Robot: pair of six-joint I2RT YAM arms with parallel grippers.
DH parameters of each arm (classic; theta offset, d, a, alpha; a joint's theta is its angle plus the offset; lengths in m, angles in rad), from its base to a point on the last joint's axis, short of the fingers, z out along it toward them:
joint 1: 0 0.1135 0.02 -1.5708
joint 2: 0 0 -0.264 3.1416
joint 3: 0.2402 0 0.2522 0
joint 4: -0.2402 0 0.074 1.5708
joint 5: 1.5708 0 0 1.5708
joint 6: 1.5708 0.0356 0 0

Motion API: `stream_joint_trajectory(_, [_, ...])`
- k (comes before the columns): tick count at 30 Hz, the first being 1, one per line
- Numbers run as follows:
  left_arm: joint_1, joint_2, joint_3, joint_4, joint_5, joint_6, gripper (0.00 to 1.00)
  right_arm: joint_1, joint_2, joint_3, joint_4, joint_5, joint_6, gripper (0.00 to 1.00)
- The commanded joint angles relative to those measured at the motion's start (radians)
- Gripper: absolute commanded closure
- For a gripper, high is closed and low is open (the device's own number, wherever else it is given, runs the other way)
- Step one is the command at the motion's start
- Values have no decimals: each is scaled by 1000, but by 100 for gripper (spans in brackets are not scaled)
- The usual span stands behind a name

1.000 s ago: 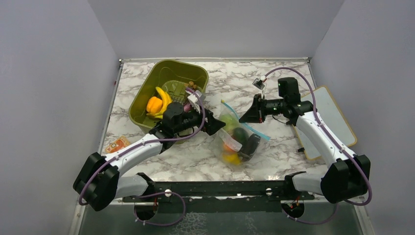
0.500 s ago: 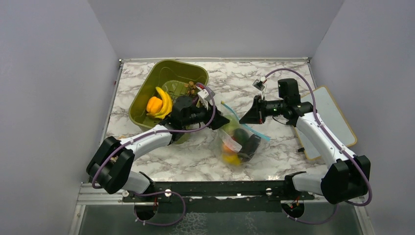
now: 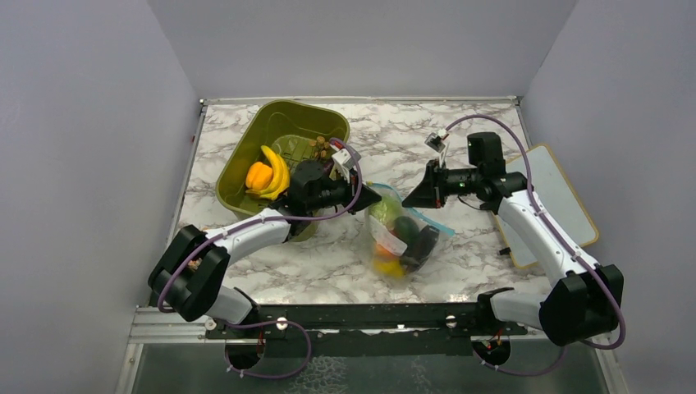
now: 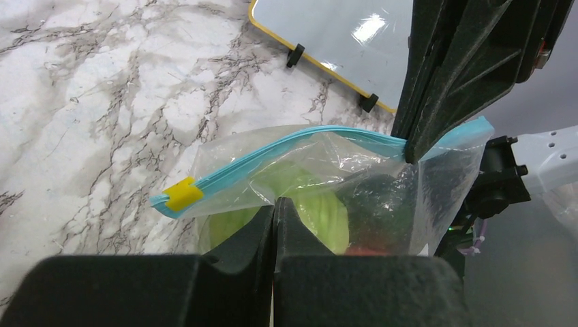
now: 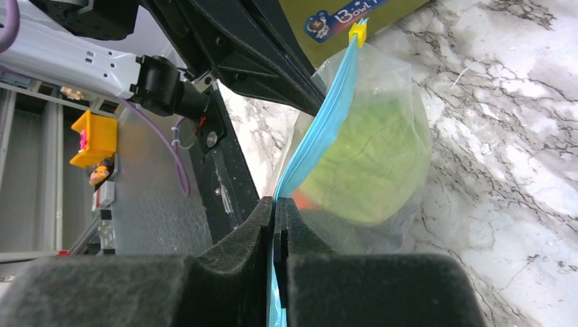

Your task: Open the zip-top bag and remove the fake food

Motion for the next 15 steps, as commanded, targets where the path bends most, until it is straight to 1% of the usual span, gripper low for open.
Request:
stream_joint_trajectory(1, [-2,-21,4,48,24,-43,100,4,-43,16,-21,66,6,90])
stream_joint_trajectory(4, [-9,-81,-28,48,-12,-31,100,4,-42,53,-57,109,-4,74])
stream_joint_trajectory(7, [-39,-172,-71,47,-68,22,100,3,-23,117,-95,132,-13,60])
stream_joint_trajectory(12, [-103,-295,-154,47,-159,99,100,23,32,221,-135,139,-41,54])
stream_joint_trajectory(15, [-118,-334,-185,44,-163,104,100,68,65,248,-133,195,-55,53])
